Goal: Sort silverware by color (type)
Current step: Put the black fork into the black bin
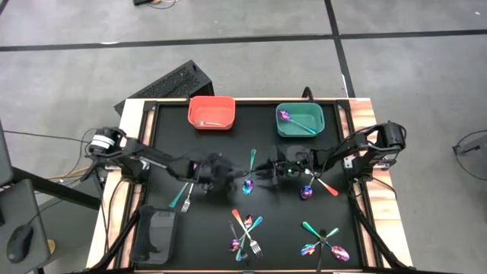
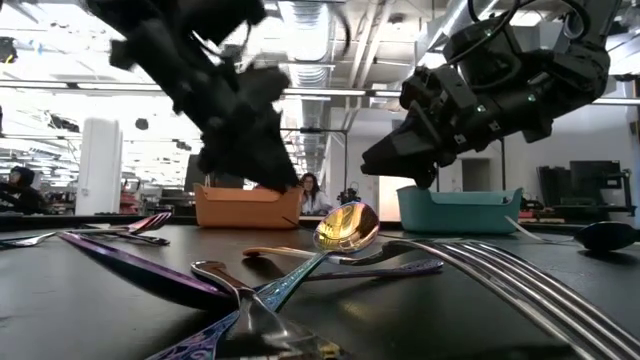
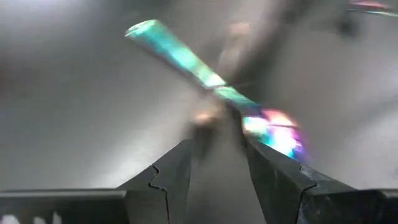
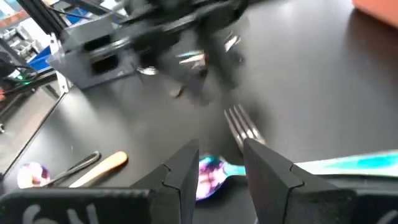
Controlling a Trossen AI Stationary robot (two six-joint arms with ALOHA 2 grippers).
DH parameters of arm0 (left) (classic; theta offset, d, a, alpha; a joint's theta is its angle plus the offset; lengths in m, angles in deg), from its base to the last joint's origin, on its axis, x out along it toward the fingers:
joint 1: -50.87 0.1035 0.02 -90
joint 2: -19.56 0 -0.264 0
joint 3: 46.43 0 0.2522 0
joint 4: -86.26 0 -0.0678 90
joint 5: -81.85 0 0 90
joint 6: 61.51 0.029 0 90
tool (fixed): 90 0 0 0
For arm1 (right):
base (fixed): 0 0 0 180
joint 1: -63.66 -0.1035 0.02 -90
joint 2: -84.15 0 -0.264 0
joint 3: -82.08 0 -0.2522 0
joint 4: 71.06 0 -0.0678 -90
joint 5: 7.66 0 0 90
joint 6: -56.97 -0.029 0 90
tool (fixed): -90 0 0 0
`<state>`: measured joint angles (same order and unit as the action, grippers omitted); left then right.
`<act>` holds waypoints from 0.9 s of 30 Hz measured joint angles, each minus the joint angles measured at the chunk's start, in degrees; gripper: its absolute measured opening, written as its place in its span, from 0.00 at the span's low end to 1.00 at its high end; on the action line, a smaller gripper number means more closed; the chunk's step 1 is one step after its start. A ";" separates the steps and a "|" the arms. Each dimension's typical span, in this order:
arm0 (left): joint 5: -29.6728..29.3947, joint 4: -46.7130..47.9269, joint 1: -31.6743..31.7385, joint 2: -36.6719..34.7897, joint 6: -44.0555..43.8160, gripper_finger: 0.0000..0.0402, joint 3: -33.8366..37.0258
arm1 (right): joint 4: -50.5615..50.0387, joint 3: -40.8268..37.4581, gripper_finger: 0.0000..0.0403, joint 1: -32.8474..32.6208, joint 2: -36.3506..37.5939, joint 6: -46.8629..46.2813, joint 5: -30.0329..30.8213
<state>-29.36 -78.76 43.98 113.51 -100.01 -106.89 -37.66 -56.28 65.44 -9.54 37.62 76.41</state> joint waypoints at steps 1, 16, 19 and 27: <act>0.03 1.17 1.08 0.00 -1.67 0.36 0.04 | -1.05 0.00 0.36 -0.18 0.00 -0.18 -0.02; 4.69 -1.87 3.19 5.65 -13.63 0.36 0.04 | -5.06 0.00 0.36 -0.41 0.00 0.27 0.46; 5.82 -2.67 3.19 7.22 -14.55 0.36 0.07 | -5.16 0.00 0.36 -0.47 0.00 0.30 0.42; 7.36 -6.35 3.44 7.65 -10.15 0.35 0.04 | -5.33 0.00 0.36 -0.88 0.00 0.32 0.34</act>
<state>-22.00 -85.12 47.42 121.16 -110.15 -106.85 -42.98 -56.28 64.55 -9.54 37.94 76.74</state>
